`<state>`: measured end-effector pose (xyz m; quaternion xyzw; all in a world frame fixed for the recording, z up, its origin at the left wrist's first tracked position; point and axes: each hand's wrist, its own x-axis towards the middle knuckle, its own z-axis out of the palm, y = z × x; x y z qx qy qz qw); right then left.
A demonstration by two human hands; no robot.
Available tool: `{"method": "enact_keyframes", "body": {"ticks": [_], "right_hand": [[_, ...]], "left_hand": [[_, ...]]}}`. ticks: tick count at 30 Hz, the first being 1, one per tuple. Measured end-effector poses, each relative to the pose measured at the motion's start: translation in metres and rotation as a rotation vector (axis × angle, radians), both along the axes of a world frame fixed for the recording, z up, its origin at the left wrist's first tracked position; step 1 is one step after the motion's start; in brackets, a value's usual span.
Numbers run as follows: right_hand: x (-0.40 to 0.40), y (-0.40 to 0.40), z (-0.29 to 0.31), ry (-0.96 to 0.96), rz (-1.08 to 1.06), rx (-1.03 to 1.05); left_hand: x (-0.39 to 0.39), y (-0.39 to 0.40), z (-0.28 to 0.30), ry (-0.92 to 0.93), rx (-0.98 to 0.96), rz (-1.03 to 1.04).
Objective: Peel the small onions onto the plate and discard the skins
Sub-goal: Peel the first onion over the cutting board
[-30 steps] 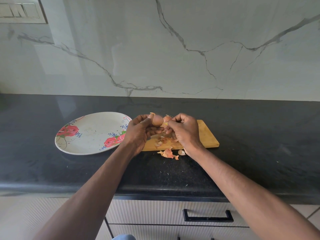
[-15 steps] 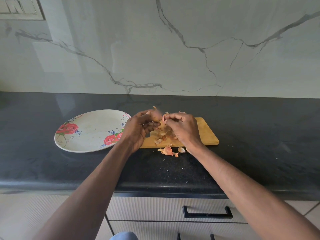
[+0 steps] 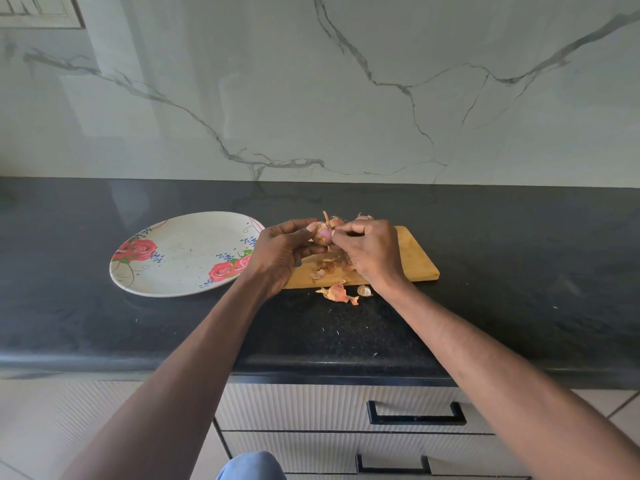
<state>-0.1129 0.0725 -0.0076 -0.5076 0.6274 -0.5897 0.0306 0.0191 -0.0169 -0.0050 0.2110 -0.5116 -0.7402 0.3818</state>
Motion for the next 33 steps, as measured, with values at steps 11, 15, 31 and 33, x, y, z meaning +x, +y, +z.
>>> {"method": "enact_keyframes", "body": {"ticks": [11, 15, 31, 33], "right_hand": [[0.005, -0.006, -0.006, 0.178, -0.116, -0.062], [0.005, -0.006, -0.008, 0.180, -0.124, -0.058], [-0.006, -0.001, 0.001, 0.084, 0.045, -0.025], [-0.005, -0.001, 0.000, 0.114, 0.029, -0.027]], "left_hand": [[-0.003, -0.009, -0.011, 0.008, -0.049, -0.031], [-0.002, -0.011, -0.013, -0.008, -0.053, -0.045], [0.000, -0.009, -0.009, 0.037, -0.081, -0.044], [0.000, -0.009, -0.010, 0.028, -0.106, -0.043]]}}
